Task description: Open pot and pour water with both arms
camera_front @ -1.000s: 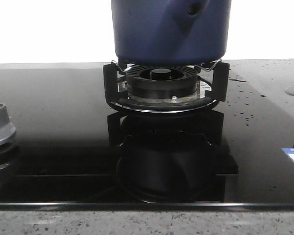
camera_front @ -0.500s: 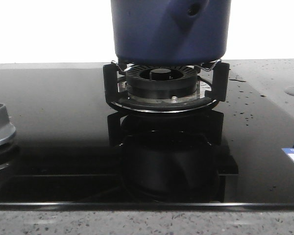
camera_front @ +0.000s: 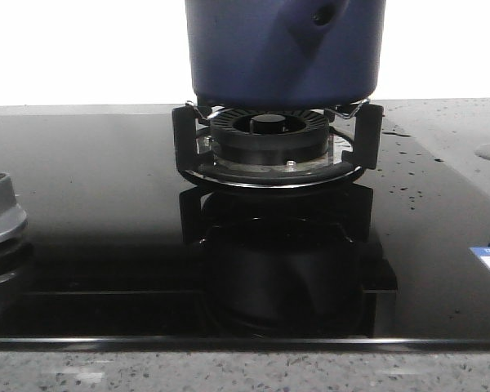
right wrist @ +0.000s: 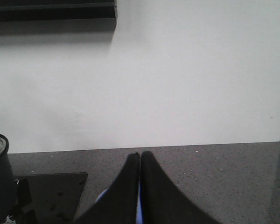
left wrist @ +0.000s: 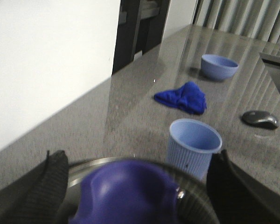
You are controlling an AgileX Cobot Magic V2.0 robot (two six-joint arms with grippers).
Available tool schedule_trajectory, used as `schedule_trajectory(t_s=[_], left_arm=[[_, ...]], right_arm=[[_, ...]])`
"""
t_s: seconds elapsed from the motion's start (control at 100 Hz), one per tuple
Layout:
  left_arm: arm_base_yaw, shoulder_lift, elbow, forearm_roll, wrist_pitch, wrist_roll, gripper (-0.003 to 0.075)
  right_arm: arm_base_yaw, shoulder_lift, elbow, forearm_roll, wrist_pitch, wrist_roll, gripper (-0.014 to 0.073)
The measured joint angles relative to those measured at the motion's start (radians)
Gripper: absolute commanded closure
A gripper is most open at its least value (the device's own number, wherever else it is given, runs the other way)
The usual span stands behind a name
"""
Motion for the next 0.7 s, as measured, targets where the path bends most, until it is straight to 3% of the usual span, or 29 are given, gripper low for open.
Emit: schedule_trajectory(t_s=[0.13,0.2,0.45,0.7], left_arm=[[0.006,-0.070,-0.010,0.002,0.000,-0.008,0.0488],[0.021,-0.124,-0.010,0.021,-0.005,-0.024,0.0571],[0.082,-0.399,0.090,0.143,-0.118,-0.130,0.0623],[0.096,-0.792,0.489,0.191,-0.325,-0.143,0.0673]], right_arm=[[0.000,0.000,0.000,0.000,0.040,0.000,0.0661],[0.003,-0.002,0.000,0.002,0.058,0.000,0.0665],[0.141,-0.051,0.000,0.005,0.072,-0.039,0.0665],[0.375,-0.135,0.000,0.007,0.151,-0.124,0.0665]])
